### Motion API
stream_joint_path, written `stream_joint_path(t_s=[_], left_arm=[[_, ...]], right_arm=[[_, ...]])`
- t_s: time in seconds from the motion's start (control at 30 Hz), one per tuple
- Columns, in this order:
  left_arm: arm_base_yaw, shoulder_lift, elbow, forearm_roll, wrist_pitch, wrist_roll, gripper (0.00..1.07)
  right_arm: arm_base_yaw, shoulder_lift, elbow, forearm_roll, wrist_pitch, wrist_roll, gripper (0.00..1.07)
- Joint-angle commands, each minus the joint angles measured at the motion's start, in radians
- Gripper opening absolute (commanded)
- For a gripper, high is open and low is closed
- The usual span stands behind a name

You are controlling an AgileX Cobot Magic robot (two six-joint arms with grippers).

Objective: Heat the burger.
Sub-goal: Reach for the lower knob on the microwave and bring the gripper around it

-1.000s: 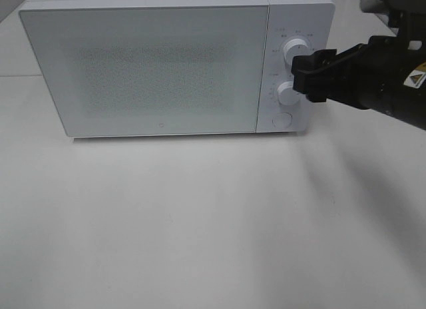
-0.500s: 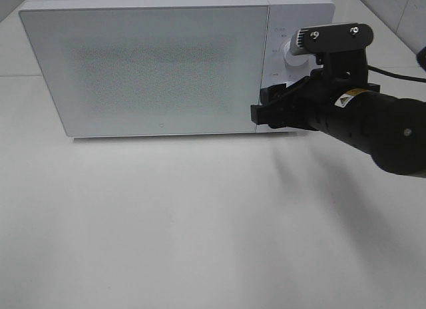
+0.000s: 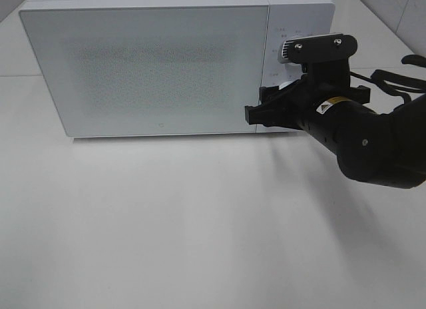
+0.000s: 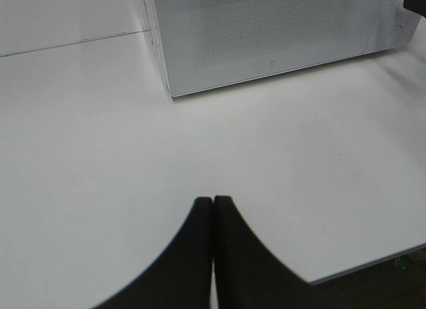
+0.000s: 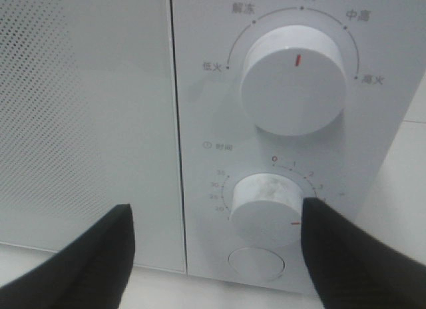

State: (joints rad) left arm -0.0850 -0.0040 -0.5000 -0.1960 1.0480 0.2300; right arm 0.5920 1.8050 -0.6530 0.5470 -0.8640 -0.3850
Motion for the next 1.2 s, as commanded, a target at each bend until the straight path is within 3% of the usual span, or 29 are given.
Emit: stream_joint_path(t_s=[0.03, 1.2], left_arm=[[0.003, -0.005, 0.005, -0.003, -0.012, -0.001, 0.0], [0.003, -0.005, 0.005, -0.003, -0.012, -0.001, 0.0]], right_arm=[[-0.002, 0.01, -0.006, -0.003, -0.031, -0.012, 0.67], [-0.002, 0.099, -0.006, -0.04, -0.202, 0.083, 0.67]])
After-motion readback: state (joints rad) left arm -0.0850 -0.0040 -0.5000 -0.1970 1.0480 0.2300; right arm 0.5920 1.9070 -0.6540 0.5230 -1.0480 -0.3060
